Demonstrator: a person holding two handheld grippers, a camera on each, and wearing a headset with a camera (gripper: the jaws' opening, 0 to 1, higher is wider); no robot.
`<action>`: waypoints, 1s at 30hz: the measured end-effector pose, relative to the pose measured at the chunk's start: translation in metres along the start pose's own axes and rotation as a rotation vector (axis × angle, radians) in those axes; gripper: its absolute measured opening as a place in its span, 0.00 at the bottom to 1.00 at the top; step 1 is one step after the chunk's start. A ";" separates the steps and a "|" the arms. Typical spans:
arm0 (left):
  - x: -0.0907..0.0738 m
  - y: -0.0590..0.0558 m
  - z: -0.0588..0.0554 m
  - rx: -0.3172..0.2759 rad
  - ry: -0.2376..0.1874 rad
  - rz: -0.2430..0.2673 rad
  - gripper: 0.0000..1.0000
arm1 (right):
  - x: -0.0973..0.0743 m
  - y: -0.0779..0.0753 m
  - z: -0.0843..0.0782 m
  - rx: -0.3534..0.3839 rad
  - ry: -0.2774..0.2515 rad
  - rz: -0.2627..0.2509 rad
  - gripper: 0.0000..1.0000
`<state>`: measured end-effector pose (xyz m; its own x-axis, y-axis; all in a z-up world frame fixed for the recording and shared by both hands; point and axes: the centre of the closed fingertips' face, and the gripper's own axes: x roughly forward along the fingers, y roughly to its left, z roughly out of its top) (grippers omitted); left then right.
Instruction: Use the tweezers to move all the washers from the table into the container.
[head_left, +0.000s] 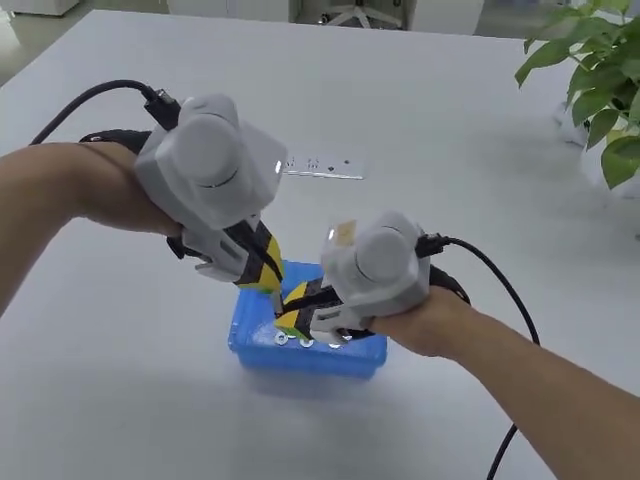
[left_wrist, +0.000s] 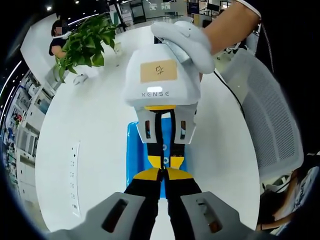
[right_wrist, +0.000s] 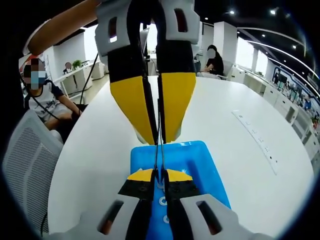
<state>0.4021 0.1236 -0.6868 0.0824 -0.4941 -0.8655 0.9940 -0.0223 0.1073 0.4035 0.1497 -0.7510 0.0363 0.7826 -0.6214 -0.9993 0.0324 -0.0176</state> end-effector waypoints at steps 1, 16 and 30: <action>-0.002 -0.001 0.001 -0.001 -0.002 -0.001 0.06 | -0.001 0.000 0.001 -0.002 -0.001 -0.003 0.09; -0.027 -0.019 0.024 -0.003 -0.018 0.016 0.06 | -0.029 0.016 0.021 -0.048 -0.030 -0.051 0.11; -0.030 -0.041 0.033 0.025 -0.020 0.032 0.06 | -0.051 0.038 0.015 -0.099 0.003 -0.076 0.07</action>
<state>0.3570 0.1105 -0.6493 0.1123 -0.5122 -0.8515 0.9887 -0.0283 0.1474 0.3636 0.1201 -0.7086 0.1121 0.7783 -0.6178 -0.9894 0.0298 -0.1420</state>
